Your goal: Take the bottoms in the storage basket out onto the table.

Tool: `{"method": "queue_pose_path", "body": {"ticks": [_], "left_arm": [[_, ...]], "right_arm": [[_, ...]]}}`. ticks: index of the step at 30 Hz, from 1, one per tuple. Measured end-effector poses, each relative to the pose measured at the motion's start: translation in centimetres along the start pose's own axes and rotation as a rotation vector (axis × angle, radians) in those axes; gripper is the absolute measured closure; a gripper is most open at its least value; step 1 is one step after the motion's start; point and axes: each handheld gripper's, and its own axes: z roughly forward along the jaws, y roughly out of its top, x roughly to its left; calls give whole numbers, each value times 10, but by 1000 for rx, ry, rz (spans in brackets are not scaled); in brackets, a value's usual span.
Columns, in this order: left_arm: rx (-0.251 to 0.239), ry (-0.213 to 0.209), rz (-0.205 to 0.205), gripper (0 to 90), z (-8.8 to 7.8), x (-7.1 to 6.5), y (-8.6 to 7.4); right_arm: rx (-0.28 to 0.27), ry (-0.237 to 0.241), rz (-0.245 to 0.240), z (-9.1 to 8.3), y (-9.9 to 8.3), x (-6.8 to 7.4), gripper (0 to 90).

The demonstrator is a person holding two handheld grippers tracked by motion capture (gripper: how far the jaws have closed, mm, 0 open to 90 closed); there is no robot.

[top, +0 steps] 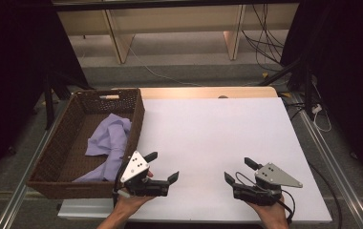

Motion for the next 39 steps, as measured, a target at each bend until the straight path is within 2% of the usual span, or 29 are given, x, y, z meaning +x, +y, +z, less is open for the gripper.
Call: {"method": "queue_pose_path", "body": {"ticks": [26, 30, 39], "left_arm": [[8, 3, -1, 33, 2, 0, 1], [6, -1, -17, 33, 3, 1, 3], [6, 2, -14, 33, 5, 2, 7]], "right_arm": [[1, -14, -2, -2, 2, -2, 193], [-2, -16, -6, -1, 2, -2, 192], [-3, -22, 3, -3, 2, -3, 193]]}}
